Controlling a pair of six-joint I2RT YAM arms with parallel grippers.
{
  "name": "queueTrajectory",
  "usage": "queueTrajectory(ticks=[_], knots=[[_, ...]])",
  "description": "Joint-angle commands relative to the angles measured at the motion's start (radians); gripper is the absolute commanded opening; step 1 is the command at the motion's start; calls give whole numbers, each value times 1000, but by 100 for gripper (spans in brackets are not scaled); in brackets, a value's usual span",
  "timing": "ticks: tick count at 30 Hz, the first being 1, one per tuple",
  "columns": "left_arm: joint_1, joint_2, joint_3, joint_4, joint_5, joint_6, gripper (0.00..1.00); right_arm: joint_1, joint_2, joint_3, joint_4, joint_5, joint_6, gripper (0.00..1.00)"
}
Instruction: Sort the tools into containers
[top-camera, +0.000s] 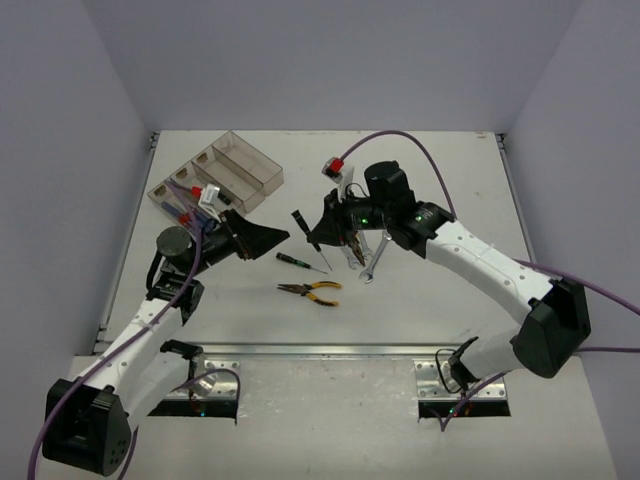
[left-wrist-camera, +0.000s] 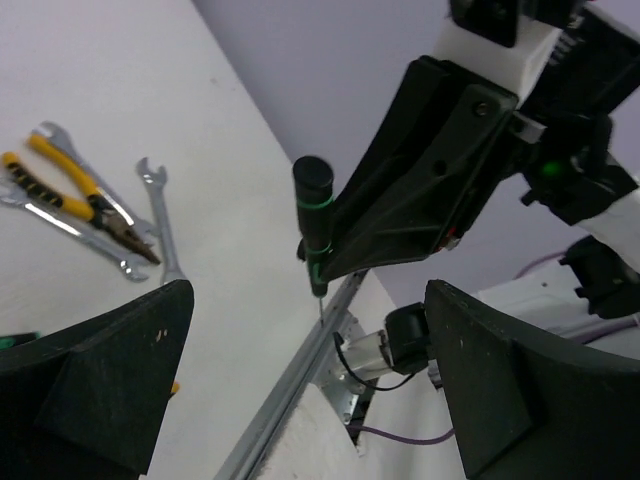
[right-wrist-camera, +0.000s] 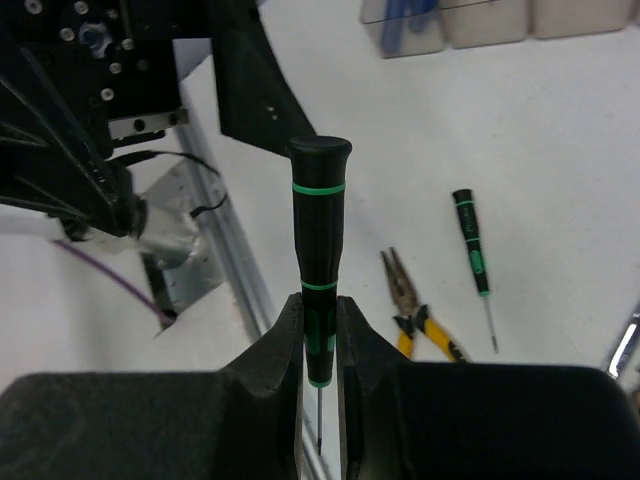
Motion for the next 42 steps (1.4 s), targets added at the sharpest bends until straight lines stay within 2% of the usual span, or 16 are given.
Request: queueTrajectory(ticks=[1,2,6,12,17,18,19,22,23,24,26,28,32,34,39,42], knots=[[-60,22,33,248,-63,-61,84,4,-67,-57,158,-197,86,0],[-73,32,36,250,-74,-62,80,4,-78,-58,160,-209,95,0],[-129,66,52,257,-98,-59,48,12,-94,-60,159,-216,106,0],[-197,104,66,254,-125,-52,42,16,-95,-50,187,-212,119,0],[-227,127,116,264,-132,-46,2,16,-67,-35,189,-196,117,0],[-229,134,125,255,-135,-44,0,16,-64,-33,187,-188,115,1],[-229,138,134,222,-149,-35,0,15,-64,-32,178,-175,109,8],[-220,133,219,22,-264,31,0,11,-85,-40,113,-28,76,55],[-212,131,257,-163,-393,70,0,7,-117,-56,67,52,68,83],[-198,132,298,-341,-526,94,0,3,-153,-75,25,141,60,99],[-100,158,403,-586,-719,118,0,-3,-226,-122,-33,392,44,99],[46,213,483,-689,-801,131,0,-5,-286,-174,-67,532,32,99],[231,432,689,-818,-989,162,0,-9,-339,-253,-81,571,-8,99],[305,587,782,-856,-1000,155,0,-11,-341,-275,-84,594,-25,99],[375,857,1053,-930,-1033,165,0,-11,-334,-327,-84,598,-54,99],[377,985,1123,-947,-1031,189,0,-12,-335,-343,-85,608,-64,99]])
